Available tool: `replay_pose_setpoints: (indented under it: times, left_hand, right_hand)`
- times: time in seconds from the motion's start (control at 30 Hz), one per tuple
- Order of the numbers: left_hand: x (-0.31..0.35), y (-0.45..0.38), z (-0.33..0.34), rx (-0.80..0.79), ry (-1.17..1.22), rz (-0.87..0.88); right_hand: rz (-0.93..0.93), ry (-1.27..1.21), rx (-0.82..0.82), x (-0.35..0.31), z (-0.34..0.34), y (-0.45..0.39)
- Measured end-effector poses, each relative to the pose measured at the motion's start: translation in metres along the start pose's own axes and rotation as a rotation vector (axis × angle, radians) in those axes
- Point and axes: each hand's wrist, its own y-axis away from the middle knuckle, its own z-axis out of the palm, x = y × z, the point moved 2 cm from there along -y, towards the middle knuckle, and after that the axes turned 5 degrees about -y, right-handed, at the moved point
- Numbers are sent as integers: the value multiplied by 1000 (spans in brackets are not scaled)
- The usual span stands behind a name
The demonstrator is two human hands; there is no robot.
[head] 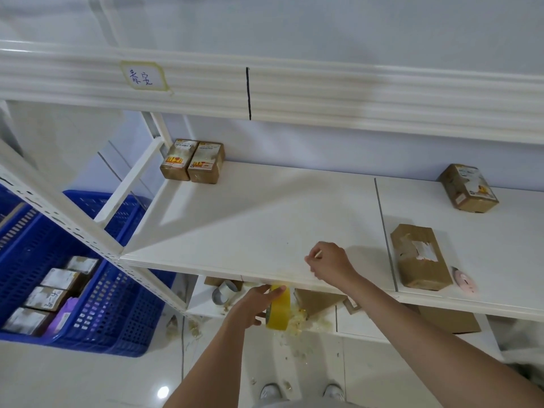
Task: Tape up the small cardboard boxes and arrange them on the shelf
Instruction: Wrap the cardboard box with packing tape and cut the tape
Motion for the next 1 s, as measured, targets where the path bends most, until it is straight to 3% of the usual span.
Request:
replay_pose_setpoints:
  times: [0.13,0.37,0.43,0.5,0.57,0.7,1.0]
  left_hand:
    - [2,3,-3,88,-57,9]
    - [16,23,-7,291,-382,-63]
    - [24,26,-4,418,-378,16]
    - [35,30,6,505,-287,111]
    - [47,32,27,412,-82,167]
    - [52,28,73,153,119,53]
    - [41,22,99,67,497,-88]
  right_hand:
    - [223,-63,-132,41,-8,24]
    - [419,-145,-110,74,-4,41]
    - [504,-312,-92,83,0,47]
    - [575,-634,-49,89,8,50]
    - [615,-872,19,91,15,50]
    - [617,-1027,58,94,28,48]
    - [705,-1103,-72,107,32,39]
